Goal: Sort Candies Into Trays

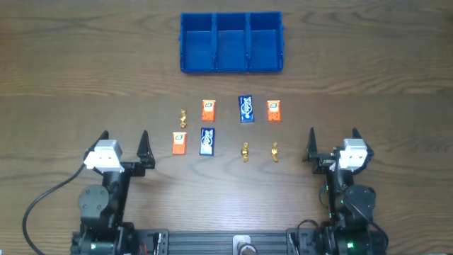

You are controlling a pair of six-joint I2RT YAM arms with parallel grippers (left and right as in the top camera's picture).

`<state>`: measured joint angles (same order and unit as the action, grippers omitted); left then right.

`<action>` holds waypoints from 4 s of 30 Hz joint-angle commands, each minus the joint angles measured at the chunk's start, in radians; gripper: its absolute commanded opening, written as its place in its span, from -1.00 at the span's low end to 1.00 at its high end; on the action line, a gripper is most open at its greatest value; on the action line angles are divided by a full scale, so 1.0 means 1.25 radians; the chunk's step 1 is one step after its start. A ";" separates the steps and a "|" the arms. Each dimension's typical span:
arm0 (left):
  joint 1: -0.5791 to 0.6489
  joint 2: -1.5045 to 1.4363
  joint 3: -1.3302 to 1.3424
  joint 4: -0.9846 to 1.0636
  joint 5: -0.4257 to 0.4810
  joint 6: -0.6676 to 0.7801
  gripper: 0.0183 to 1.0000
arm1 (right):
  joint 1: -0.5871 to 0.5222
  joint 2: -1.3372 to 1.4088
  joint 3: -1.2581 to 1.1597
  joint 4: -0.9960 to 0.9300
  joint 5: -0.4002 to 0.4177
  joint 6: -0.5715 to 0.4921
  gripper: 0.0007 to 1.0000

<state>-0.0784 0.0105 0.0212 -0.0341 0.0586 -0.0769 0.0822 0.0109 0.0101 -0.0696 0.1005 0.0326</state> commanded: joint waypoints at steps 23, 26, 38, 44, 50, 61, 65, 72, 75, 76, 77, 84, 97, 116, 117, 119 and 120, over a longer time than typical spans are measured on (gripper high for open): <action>-0.268 0.997 0.780 -0.575 -0.014 -0.196 1.00 | 0.006 -0.006 -0.002 -0.003 -0.008 -0.012 1.00; -0.271 1.110 0.780 -0.581 -0.013 -0.232 0.99 | 0.006 -0.006 -0.002 -0.003 -0.007 -0.012 1.00; -0.273 1.317 0.707 -0.485 -0.030 -0.261 0.82 | 0.006 -0.006 -0.002 -0.003 -0.007 -0.012 1.00; -0.273 1.372 0.707 -0.450 -0.032 -0.255 0.72 | 0.006 -0.006 -0.002 -0.003 -0.007 -0.012 1.00; -0.273 1.388 0.707 -0.440 -0.032 -0.256 0.04 | 0.006 -0.006 -0.002 -0.003 -0.007 -0.012 1.00; -0.305 1.284 1.128 -0.584 -0.164 -0.303 -0.40 | 0.006 -0.006 -0.002 -0.003 -0.007 -0.012 1.00; -0.271 1.526 1.602 -0.748 -0.202 -0.246 -0.38 | 0.006 -0.006 -0.002 -0.003 -0.007 -0.012 1.00; -0.230 1.893 1.989 -0.868 -0.130 -0.244 -0.33 | 0.006 -0.006 -0.002 -0.003 -0.007 -0.012 1.00; -0.228 1.921 1.989 -0.861 -0.129 -0.244 -0.27 | 0.006 -0.006 -0.002 -0.003 -0.007 -0.012 1.00; -0.227 1.923 1.989 -0.859 -0.129 -0.244 -0.25 | 0.006 -0.006 -0.002 -0.003 -0.007 -0.012 1.00; -0.227 1.923 1.989 -0.856 -0.129 -0.244 -0.21 | 0.006 -0.006 -0.002 -0.003 -0.007 -0.012 0.99; -0.236 1.820 1.930 -0.811 -0.130 -0.250 0.70 | 0.006 -0.006 -0.002 -0.003 -0.008 -0.012 1.00; -0.400 1.461 1.053 -0.475 -0.109 -0.379 0.64 | 0.006 -0.006 -0.002 -0.003 -0.007 -0.012 1.00; -0.389 1.627 1.046 -0.441 -0.060 -0.376 -0.29 | 0.006 -0.006 -0.002 -0.003 -0.008 -0.012 1.00; -0.388 1.627 1.046 -0.441 -0.060 -0.376 -0.42 | 0.006 -0.006 -0.002 -0.003 -0.007 -0.012 1.00; -0.388 1.627 1.046 -0.438 -0.061 -0.376 -0.46 | 0.006 -0.006 -0.002 -0.003 -0.008 -0.012 1.00; -0.388 1.624 1.048 -0.434 -0.061 -0.376 -0.46 | 0.006 -0.006 -0.002 -0.003 -0.007 -0.012 1.00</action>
<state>-0.5705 2.0201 1.3220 -0.5816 -0.0242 -0.5468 0.0830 0.0082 0.0097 -0.0700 0.0929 0.0322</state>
